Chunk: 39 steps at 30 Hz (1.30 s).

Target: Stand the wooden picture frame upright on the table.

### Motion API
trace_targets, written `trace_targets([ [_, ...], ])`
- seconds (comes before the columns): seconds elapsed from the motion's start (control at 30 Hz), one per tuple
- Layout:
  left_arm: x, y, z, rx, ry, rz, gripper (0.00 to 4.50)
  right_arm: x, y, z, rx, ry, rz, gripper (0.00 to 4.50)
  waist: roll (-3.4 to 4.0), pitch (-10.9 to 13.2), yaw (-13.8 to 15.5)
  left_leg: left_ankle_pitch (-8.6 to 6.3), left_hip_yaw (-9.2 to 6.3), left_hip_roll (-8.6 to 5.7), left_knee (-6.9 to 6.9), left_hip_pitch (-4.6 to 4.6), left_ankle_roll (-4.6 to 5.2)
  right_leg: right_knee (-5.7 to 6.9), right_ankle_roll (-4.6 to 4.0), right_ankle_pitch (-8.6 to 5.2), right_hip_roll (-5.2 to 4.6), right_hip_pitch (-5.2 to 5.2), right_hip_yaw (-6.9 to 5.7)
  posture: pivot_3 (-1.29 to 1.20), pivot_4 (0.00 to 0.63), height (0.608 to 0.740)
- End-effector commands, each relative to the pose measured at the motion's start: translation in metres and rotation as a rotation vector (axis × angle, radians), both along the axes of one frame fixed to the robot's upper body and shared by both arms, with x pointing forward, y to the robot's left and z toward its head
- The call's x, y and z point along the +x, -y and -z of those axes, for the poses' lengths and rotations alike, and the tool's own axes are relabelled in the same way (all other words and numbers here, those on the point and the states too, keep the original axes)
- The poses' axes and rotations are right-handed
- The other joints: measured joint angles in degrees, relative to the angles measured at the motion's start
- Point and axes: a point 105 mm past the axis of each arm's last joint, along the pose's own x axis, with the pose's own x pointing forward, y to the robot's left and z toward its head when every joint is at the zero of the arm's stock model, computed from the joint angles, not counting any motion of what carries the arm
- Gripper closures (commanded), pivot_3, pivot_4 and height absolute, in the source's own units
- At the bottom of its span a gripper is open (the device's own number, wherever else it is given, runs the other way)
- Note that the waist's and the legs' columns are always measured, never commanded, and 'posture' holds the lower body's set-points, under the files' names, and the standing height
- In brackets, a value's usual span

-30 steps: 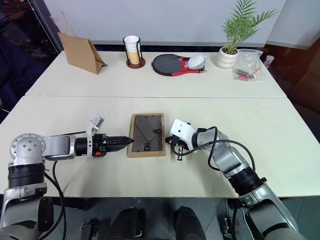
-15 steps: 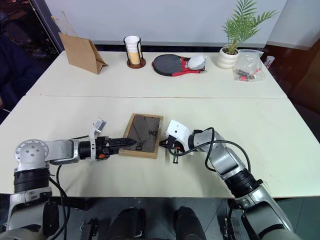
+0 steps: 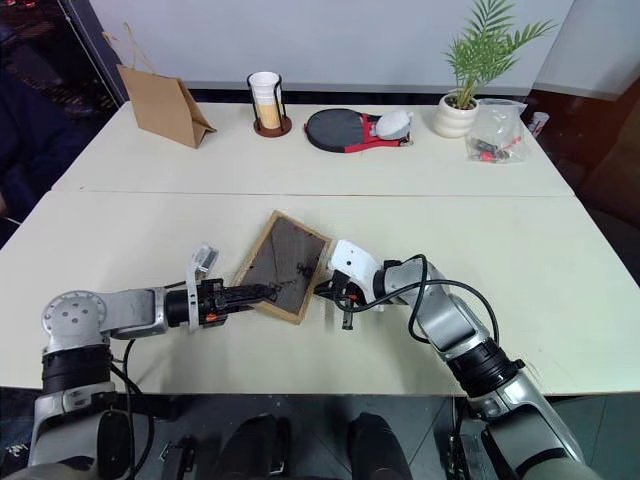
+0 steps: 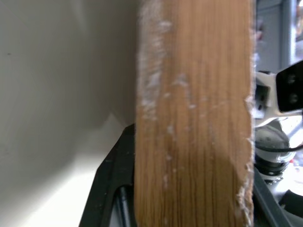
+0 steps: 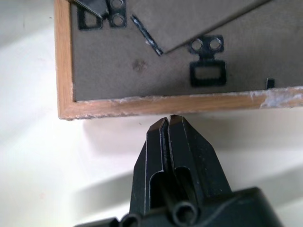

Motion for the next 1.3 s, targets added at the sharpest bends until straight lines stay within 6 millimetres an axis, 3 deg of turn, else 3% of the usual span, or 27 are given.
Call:
trace_targets([
  [0.03,-0.002,0.001,-0.016,-0.074,0.058,0.018,3.41,-0.003,0.002,-0.014,0.013,0.055,-0.019,4.5,0.0,0.0,0.1,0.0,0.0,0.0,0.0,0.0,0.0,0.0,0.0,0.0,0.0,0.0,0.0,0.0,0.15,0.74],
  [0.1,-0.006,0.002,-0.02,-0.102,0.077,0.026,3.41,-0.002,0.009,-0.019,0.012,0.069,-0.001,4.5,0.0,0.0,0.1,0.0,0.0,0.0,0.0,-0.01,0.0,-0.02,0.0,0.0,0.0,0.0,0.0,0.0,0.15,0.74],
  [0.3,-0.02,0.004,-0.027,-0.2,0.12,0.024,3.41,-0.007,0.041,-0.064,0.132,0.03,0.074,4.5,0.0,0.0,0.1,-0.01,-0.01,0.01,-0.01,-0.03,0.0,-0.04,0.0,0.0,-0.06,0.0,0.0,0.0,0.15,0.74],
  [0.43,-0.033,0.007,-0.028,-0.234,0.159,0.017,3.41,-0.014,0.039,-0.106,0.317,-0.053,0.078,4.5,0.0,0.0,-0.1,-0.01,-0.03,0.03,-0.06,-0.01,0.0,-0.06,-0.03,0.0,-0.11,0.0,0.01,0.0,0.15,0.74],
  [0.53,-0.033,0.008,-0.026,-0.224,0.191,-0.007,3.41,-0.01,0.028,-0.124,0.417,-0.118,0.09,3.62,0.0,0.0,-0.2,-0.01,-0.03,0.04,-0.1,0.01,0.0,-0.07,-0.06,-0.01,-0.13,-0.01,0.01,0.0,0.15,0.74],
  [0.67,-0.016,0.01,-0.032,-0.237,0.264,-0.067,3.41,0.001,0.006,-0.134,0.494,-0.185,0.095,1.69,0.0,0.0,0.1,-0.01,-0.03,0.02,-0.11,-0.02,0.0,-0.14,-0.28,-0.05,-0.14,-0.02,0.0,0.0,0.15,0.74],
  [0.73,-0.013,0.012,-0.034,-0.26,0.276,-0.082,3.41,0.006,-0.002,-0.136,0.509,-0.214,0.101,0.51,0.0,0.0,0.3,-0.02,-0.02,0.0,-0.11,-0.06,0.01,-0.23,-0.28,-0.04,-0.15,-0.01,-0.01,0.0,0.15,0.74],
  [0.77,-0.014,0.014,-0.034,-0.272,0.282,-0.078,3.41,0.008,-0.006,-0.135,0.507,-0.228,0.101,0.16,0.0,0.0,0.3,-0.03,-0.02,0.0,-0.11,-0.08,0.04,-0.27,-0.26,-0.03,-0.16,-0.01,-0.02,0.0,0.15,0.74],
  [0.93,-0.022,0.02,-0.027,-0.291,0.274,-0.058,3.41,0.021,-0.022,-0.123,0.479,-0.283,0.1,0.07,0.0,0.0,0.0,-0.15,0.08,-0.01,-0.13,-0.17,0.23,-0.43,-0.12,0.04,-0.17,-0.07,0.01,0.0,0.15,0.74],
  [1.3,-0.04,0.021,-0.002,-0.344,0.228,-0.058,3.41,0.02,-0.048,-0.116,0.457,-0.338,0.021,0.07,0.0,0.0,-0.2,-0.16,0.12,0.01,-0.15,-0.17,0.26,-0.41,-0.11,0.04,-0.15,-0.11,0.02,0.0,0.15,0.74],
])
